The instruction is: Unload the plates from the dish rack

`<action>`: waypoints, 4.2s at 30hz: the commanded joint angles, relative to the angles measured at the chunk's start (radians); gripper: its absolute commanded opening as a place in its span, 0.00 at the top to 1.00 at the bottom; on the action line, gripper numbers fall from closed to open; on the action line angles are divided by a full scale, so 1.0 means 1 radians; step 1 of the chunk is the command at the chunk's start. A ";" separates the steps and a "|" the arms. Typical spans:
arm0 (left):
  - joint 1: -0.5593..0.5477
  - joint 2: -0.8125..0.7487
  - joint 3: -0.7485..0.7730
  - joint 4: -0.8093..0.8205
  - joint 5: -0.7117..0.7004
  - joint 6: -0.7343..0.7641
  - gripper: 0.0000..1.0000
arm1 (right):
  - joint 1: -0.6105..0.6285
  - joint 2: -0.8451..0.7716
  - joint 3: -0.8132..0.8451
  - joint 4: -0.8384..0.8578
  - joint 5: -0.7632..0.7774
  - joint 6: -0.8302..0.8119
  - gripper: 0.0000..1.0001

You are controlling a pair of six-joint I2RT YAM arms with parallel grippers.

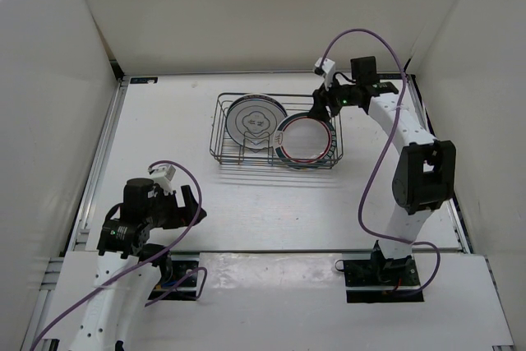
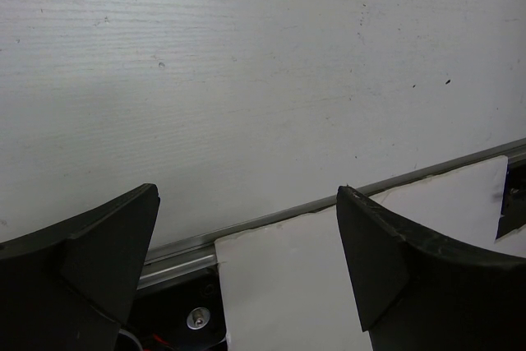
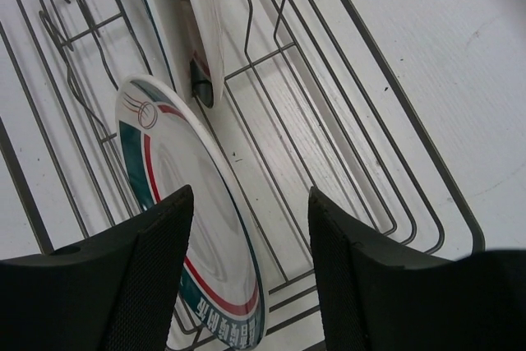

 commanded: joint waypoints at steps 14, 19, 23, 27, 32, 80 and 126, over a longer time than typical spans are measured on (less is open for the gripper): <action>0.009 -0.004 -0.008 0.019 0.017 0.010 0.00 | -0.024 0.091 0.027 0.070 -0.026 0.057 0.50; 0.009 -0.001 -0.008 0.018 0.018 0.010 0.00 | -0.021 0.104 0.044 0.064 -0.042 0.072 0.66; 0.012 -0.002 -0.008 0.016 0.015 0.012 0.00 | -0.021 0.098 0.044 0.054 -0.049 0.074 0.78; 0.014 -0.004 -0.008 0.018 0.020 0.010 0.00 | -0.019 0.078 0.044 0.047 -0.048 0.075 0.90; 0.014 -0.007 -0.008 0.018 0.023 0.012 0.00 | -0.016 0.029 0.033 0.047 -0.039 0.082 0.97; 0.014 -0.001 -0.011 0.022 0.051 0.015 0.00 | 0.037 -1.063 -1.028 0.375 -0.114 0.981 1.00; 0.014 0.033 -0.008 0.019 0.046 0.013 0.00 | 0.034 -1.096 -1.397 0.340 0.165 1.087 0.57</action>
